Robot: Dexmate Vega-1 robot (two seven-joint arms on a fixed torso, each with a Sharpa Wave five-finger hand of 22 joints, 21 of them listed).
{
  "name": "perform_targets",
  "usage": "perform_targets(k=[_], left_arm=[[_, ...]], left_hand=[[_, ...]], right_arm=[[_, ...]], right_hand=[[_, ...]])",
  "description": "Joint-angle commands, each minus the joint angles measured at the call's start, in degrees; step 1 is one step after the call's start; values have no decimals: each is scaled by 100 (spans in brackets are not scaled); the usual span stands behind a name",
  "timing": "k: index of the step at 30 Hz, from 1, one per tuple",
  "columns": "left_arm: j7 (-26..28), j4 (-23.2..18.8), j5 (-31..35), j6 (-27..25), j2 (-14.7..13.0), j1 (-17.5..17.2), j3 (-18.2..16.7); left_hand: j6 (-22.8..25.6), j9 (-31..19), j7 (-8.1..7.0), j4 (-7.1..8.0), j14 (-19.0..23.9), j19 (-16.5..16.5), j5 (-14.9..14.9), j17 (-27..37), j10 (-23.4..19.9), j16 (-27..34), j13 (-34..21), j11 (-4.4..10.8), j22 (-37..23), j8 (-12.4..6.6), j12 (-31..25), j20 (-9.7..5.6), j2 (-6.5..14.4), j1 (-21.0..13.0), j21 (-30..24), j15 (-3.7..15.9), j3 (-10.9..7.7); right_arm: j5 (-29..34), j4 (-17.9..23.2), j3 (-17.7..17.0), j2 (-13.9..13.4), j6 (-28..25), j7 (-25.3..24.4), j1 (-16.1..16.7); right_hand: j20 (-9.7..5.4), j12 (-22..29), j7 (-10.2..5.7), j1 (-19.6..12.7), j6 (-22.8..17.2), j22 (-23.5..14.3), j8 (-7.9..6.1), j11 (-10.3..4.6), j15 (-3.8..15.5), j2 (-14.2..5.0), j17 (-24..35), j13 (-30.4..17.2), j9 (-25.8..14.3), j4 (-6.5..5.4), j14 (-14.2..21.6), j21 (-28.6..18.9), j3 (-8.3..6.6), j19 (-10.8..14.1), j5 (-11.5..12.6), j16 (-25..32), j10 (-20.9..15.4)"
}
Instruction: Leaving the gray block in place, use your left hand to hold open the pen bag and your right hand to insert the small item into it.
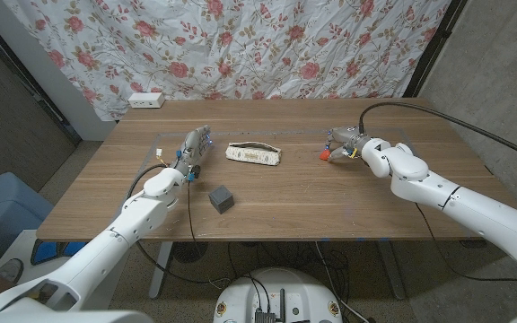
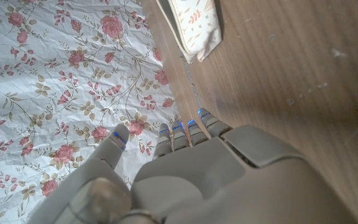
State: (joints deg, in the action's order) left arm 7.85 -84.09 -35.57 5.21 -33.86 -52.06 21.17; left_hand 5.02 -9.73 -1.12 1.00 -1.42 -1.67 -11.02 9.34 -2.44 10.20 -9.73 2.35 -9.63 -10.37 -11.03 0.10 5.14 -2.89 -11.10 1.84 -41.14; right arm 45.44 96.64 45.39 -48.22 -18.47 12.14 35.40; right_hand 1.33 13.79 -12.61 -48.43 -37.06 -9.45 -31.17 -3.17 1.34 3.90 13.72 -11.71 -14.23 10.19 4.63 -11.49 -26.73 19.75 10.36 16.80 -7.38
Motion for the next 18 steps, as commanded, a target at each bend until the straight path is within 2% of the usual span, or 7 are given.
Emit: perform_targets(k=[1,5,10,12,15,16,18], left_arm=[[-74,-172,151,-115,-179,61,31],[-170,-250,191,-150,-276,81,49],[-230,-388,301,-286,-429,128,94],[-278,-414,360,-322,-493,158,122],[-340,-467,449,-410,-595,219,160],[-402,-464,484,-407,-634,250,179],[-440,-518,589,-505,-730,311,224]], left_hand=[[38,-18,2,-76,24,-48,22,13,-49,-21,-25,15,-15,-10,9,9,326,7,9,60,6],[95,-17,-18,-133,29,-63,33,10,-78,-20,-24,39,-13,-27,0,-4,284,-10,7,70,18],[223,-15,-144,-278,50,-97,55,9,-129,-16,-24,90,-5,-55,-12,-20,225,-73,9,103,21],[229,-15,-151,-318,56,-112,61,9,-135,-14,-24,117,-3,-51,-12,-24,208,-89,7,116,21],[296,-15,-280,-468,78,-170,75,11,-170,-9,-25,147,2,-62,-18,-31,168,-167,2,157,2],[361,-16,-336,-587,89,-190,84,12,-200,-9,-25,192,4,-79,-23,-33,136,-234,7,183,-19],[456,-17,-443,-725,116,-224,94,13,-227,-4,-25,239,4,-97,-25,-35,122,-315,8,204,-47]], right_arm=[[-204,207,-200,-60,-2,-135,147],[-276,288,-248,-71,-28,-116,168],[-315,389,-296,-103,-58,-150,215],[-328,414,-310,-104,-80,-147,223],[-367,428,-333,-108,-68,-170,232],[-366,433,-335,-103,-86,-170,233],[-362,437,-332,-95,-104,-169,229]], right_hand=[[-3,28,-1,-81,-71,-19,-37,-34,-3,-7,27,-15,-34,-46,47,-41,-11,73,-7,25,-67],[-19,20,-3,-84,-87,-20,-45,-32,-7,-7,30,-15,-34,-52,50,-39,-4,86,-8,27,-64],[-30,11,-4,-85,-99,-20,-51,-27,-22,-8,32,-14,-34,-59,42,-34,5,96,-8,23,-66],[-30,8,-4,-85,-102,-21,-53,-30,-24,-8,33,-14,-34,-61,43,-32,9,97,-8,24,-68],[-30,9,-5,-85,-107,-21,-55,-32,-37,-9,34,-14,-34,-65,45,-28,13,97,-8,25,-81],[-31,6,-5,-85,-108,-21,-56,-33,-32,-10,35,-14,-34,-67,44,-26,15,98,-8,24,-81],[-31,4,-5,-85,-111,-21,-57,-25,-30,-11,36,-14,-33,-69,44,-24,18,99,-8,24,-83]])
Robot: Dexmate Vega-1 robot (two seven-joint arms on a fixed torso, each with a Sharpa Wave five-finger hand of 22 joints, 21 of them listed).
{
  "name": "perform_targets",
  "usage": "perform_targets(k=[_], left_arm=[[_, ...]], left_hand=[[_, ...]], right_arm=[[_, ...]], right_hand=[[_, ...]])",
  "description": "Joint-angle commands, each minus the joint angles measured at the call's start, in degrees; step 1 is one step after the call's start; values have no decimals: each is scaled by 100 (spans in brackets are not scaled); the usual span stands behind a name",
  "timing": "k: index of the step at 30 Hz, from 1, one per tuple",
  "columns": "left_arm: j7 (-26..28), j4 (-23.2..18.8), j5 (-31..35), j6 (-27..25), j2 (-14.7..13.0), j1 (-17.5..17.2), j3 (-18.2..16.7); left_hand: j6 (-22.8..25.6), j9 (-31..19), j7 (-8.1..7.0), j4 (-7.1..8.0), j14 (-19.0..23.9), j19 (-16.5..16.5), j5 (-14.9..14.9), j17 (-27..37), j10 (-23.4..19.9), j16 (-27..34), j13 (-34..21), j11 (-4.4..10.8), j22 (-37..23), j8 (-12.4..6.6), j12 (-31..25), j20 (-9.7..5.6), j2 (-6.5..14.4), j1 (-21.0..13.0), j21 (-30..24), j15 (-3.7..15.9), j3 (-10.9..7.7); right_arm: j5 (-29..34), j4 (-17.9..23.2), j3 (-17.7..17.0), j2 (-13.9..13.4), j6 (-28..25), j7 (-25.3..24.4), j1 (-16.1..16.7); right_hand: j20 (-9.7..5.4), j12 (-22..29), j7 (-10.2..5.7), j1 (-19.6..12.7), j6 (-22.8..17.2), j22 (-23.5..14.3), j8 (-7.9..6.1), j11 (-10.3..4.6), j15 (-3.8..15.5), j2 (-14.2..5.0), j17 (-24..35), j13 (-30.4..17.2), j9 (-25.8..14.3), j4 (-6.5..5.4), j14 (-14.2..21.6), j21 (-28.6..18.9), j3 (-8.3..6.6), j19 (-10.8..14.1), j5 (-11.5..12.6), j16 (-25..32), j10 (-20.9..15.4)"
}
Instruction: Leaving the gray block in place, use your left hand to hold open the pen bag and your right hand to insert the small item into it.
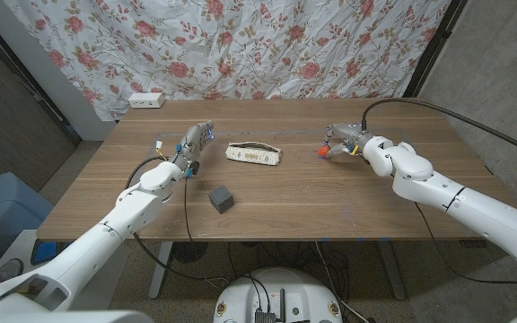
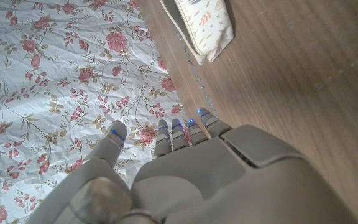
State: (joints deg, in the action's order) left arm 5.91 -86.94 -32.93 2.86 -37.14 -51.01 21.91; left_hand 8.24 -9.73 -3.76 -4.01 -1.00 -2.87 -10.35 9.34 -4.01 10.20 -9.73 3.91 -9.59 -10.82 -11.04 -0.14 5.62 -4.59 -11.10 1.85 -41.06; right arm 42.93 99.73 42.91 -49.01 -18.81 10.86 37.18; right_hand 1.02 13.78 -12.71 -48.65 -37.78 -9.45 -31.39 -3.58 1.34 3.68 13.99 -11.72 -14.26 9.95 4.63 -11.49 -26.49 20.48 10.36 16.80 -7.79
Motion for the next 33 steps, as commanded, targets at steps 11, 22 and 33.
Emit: perform_targets(k=[11,22,33], left_arm=[[-345,-325,850,-367,-616,469,344],[-98,-578,1634,-408,-781,576,509],[-174,-1036,2567,-964,-1047,859,816]], left_hand=[[399,-21,-245,-593,192,-223,31,16,-214,12,-27,161,1,-108,-47,-27,49,-449,7,237,-130],[923,-24,-468,-687,465,-474,40,14,-532,33,-26,299,1,-182,-89,-63,30,-812,-15,336,-143],[1350,-25,-626,-720,628,-615,21,12,-736,21,-26,365,3,-242,-86,-60,-39,-1168,1,390,-163]], right_arm=[[-167,131,-92,23,-162,-32,26],[-233,126,-98,27,-162,-131,46],[-334,185,-147,-20,-154,-187,95]], right_hand=[[11,-8,6,-57,-63,-23,-46,16,-46,3,15,-12,-30,-59,54,-14,10,34,-7,28,-53],[10,-19,5,-55,-79,-24,-53,17,-44,-8,22,-12,-28,-69,62,-5,25,44,-4,32,-69],[9,-28,5,-50,-83,-24,-54,17,-50,-14,29,-12,-25,-76,61,5,41,47,-3,32,-82]])
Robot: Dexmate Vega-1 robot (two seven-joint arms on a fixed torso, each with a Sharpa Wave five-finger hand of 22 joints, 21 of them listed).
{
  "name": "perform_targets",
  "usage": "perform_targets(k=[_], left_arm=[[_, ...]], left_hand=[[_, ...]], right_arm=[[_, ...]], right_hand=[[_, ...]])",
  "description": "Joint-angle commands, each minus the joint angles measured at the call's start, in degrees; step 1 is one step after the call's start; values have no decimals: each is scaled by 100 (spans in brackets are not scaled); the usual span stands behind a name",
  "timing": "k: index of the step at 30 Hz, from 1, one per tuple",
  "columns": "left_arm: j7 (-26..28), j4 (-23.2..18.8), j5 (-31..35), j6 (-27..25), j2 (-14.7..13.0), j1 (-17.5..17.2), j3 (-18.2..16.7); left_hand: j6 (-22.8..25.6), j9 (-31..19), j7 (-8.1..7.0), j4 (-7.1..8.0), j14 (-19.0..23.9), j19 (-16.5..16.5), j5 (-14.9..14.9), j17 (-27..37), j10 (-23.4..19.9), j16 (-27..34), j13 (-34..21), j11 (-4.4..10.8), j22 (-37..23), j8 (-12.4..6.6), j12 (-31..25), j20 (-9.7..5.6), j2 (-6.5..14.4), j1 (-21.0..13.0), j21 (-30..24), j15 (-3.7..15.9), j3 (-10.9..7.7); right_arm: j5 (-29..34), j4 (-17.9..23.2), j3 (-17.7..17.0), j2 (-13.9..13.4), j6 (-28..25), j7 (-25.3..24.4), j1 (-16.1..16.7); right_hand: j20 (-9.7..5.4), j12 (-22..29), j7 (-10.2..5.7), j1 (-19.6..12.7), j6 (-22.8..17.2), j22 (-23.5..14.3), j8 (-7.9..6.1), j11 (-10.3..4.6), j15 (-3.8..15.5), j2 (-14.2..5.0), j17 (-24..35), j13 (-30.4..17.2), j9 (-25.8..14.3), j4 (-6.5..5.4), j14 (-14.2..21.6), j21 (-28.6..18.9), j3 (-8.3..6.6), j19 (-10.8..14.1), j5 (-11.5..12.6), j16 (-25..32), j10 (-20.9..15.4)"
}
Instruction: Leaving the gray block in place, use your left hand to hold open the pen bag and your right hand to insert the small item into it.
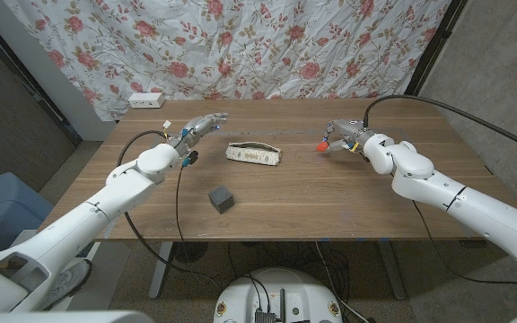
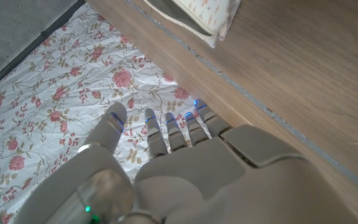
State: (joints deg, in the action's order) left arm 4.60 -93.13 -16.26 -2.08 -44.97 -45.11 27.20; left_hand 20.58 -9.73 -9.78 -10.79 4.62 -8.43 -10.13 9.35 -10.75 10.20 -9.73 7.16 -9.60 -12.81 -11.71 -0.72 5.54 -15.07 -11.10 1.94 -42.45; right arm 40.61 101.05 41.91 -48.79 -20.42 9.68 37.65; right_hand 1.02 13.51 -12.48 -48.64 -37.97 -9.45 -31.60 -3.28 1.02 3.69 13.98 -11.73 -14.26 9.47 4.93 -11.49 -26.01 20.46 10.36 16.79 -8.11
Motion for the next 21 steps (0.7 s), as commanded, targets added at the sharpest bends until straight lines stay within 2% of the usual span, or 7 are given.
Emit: perform_targets(k=[1,8,14,21], left_arm=[[-34,-479,999,-567,-284,293,314],[-206,-672,1619,-852,-429,524,530],[-253,-749,2167,-1004,-436,698,696],[-165,-904,2816,-1380,-387,812,858]], left_hand=[[137,-25,-46,-44,71,-64,-2,11,-65,20,-26,35,4,-46,-15,-1,-37,-140,2,378,-26],[395,-26,-143,-50,94,-152,-14,12,-40,1,-28,20,3,-78,33,20,-93,-384,3,376,-42],[761,-29,-219,-53,219,-277,-26,11,-154,20,-28,90,1,-121,20,27,-143,-726,-2,398,-67],[1199,-33,-152,-41,543,-559,-16,6,-496,37,-26,176,-6,-113,-24,35,-221,-1182,-32,397,-21]], right_arm=[[-112,64,-55,-50,8,-78,58],[-192,142,-116,-97,-3,-140,139],[-243,187,-152,-118,-33,-179,190],[-266,227,-167,-133,-67,-211,226]], right_hand=[[9,-1,-17,-51,-64,-25,-34,-11,-15,-15,31,-10,-25,-29,27,5,-6,49,-3,31,-55],[15,-12,-17,-48,-74,-25,-37,-11,-23,-21,36,-10,-22,-33,27,13,5,46,-3,31,-57],[17,-19,-17,-46,-85,-25,-40,-7,-26,-31,40,-11,-20,-38,28,19,12,46,-1,32,-62],[23,-24,-17,-43,-99,-26,-45,-4,-22,-43,45,-11,-18,-43,25,22,20,50,1,31,-72]])
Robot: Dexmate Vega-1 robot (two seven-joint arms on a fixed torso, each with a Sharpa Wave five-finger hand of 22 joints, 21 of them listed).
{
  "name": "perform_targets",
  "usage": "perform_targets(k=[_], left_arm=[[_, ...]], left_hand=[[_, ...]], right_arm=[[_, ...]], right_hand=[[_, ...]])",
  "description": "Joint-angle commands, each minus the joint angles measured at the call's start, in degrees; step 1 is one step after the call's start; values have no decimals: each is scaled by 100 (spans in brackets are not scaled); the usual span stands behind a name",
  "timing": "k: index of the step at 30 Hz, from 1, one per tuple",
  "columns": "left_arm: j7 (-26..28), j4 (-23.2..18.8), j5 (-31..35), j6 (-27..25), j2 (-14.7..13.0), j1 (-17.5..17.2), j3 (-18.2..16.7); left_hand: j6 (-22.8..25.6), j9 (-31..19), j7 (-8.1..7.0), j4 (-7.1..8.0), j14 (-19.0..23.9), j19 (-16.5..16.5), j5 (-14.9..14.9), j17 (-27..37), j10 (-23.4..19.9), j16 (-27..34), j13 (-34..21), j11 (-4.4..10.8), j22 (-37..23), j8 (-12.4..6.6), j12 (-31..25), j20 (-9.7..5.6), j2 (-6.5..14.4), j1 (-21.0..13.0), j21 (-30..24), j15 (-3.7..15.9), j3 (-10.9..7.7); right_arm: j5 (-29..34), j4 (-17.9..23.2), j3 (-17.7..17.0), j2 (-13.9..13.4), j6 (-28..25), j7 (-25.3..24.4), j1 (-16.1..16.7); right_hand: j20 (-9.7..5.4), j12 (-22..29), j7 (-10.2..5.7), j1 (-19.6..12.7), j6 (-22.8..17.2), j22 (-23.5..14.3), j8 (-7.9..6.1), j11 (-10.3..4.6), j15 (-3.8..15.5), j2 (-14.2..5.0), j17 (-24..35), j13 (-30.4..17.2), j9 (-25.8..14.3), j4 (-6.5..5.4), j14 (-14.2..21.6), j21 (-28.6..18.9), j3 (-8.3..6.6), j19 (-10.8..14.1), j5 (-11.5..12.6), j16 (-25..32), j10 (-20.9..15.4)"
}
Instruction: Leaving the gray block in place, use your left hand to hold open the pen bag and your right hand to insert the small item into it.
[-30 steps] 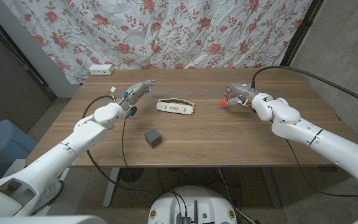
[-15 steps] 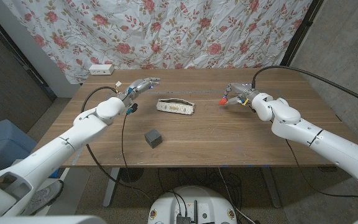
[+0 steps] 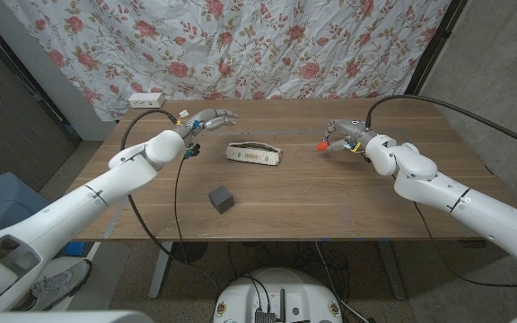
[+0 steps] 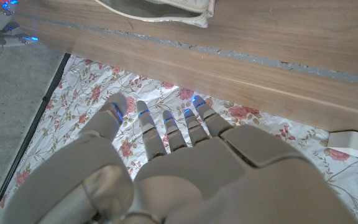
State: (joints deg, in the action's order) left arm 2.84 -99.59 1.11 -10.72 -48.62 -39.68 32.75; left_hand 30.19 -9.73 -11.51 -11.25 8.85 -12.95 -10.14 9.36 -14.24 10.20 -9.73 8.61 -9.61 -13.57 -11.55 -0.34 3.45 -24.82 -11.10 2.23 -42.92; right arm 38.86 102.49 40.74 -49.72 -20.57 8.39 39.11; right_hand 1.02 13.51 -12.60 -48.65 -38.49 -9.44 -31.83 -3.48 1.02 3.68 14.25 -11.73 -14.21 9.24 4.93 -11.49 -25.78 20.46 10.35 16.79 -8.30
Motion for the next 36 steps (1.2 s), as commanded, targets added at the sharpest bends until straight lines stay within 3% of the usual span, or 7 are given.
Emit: perform_targets(k=[1,12,23,36], left_arm=[[2,-281,1192,-577,-19,300,340],[-376,-283,2204,-669,-20,649,709],[-710,-349,2973,-762,-31,764,848],[-1122,-325,3766,-863,95,923,1039]], left_hand=[[271,-33,22,4,143,-132,-15,5,-176,37,-26,42,-5,-35,-42,-11,-20,-243,-35,376,32],[773,-31,23,-4,399,-360,-22,4,-487,34,-25,162,-9,-34,-39,-35,-202,-753,-37,416,122],[1580,-22,89,16,649,-512,-15,5,-847,29,-22,160,-18,-71,-39,-71,-386,-1289,-25,481,283],[1827,-22,117,22,762,-588,-18,7,-982,24,-22,209,-23,-8,-13,-70,-445,-1577,-28,535,369]], right_arm=[[-96,88,-52,-43,-53,-82,83],[-69,92,-38,-35,-67,-101,67],[-98,-1,-4,16,-6,-100,0],[-150,-144,46,133,12,-163,-73]], right_hand=[[25,-25,-6,-42,-50,-26,-23,19,-26,-45,18,-11,-22,-20,28,24,-3,47,2,32,-55],[25,-29,-6,-32,-76,-27,-30,16,-26,-72,26,-12,-20,-33,37,29,6,49,6,37,-78],[25,-35,-4,-9,-116,-27,-43,22,-20,-103,35,-13,-18,-49,43,33,20,53,9,40,-98],[27,-39,-3,13,-160,-27,-58,19,-5,-130,43,-14,-16,-62,47,37,33,54,13,43,-117]])
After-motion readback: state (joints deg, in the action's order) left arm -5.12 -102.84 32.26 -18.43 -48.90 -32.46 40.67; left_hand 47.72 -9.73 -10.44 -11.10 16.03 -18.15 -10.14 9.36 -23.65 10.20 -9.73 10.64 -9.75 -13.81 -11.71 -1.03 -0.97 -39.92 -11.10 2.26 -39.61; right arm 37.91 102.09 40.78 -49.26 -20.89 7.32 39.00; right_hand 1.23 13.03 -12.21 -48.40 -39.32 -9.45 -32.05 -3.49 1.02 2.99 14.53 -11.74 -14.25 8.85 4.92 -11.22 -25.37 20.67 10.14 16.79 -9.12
